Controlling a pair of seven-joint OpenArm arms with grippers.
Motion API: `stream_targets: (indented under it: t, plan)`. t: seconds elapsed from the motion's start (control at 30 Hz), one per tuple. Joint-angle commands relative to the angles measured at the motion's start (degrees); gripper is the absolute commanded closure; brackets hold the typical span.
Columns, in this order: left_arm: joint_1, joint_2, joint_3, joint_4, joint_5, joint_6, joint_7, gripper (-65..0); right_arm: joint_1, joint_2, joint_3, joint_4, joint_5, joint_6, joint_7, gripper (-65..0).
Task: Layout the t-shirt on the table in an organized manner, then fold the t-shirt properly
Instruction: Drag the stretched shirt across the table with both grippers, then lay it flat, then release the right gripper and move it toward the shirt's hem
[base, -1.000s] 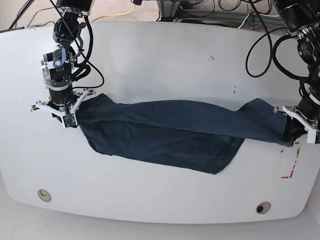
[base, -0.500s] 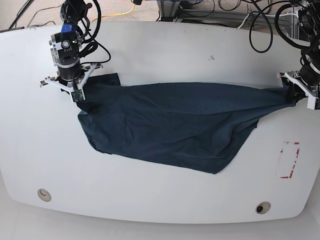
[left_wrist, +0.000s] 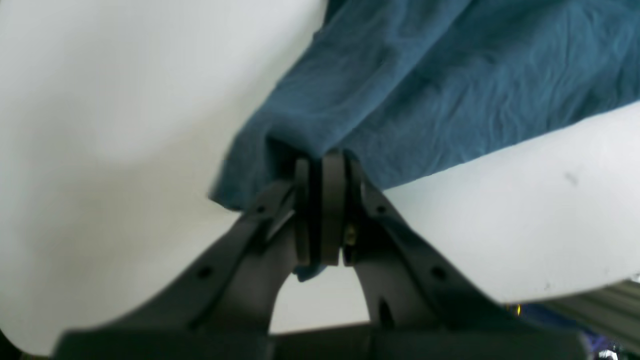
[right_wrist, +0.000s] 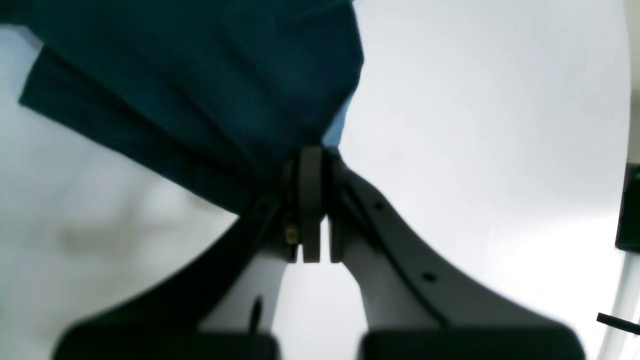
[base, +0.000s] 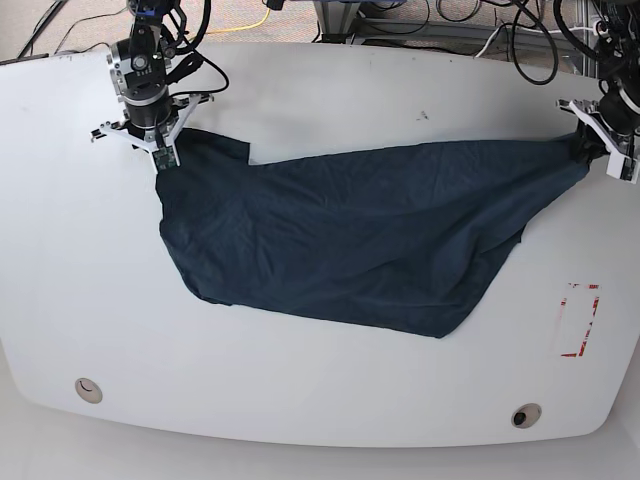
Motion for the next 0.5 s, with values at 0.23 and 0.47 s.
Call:
stream_targets:
  t: [0.23,0.47]
  plan:
    - [3.0,-1.3,-0.9,0.7,-0.1,-0.6,-1.3,-1.8,-3.4,-1.4,0.4,0.9,-0.1,-0.8,1.1,-5.7]
    - [3.3,-2.1,-0.8,0.7,3.3,-0.6,-1.3,-29.4,-4.1,-4.4,4.2,0.9,0.0,-0.8,1.5,-27.1]
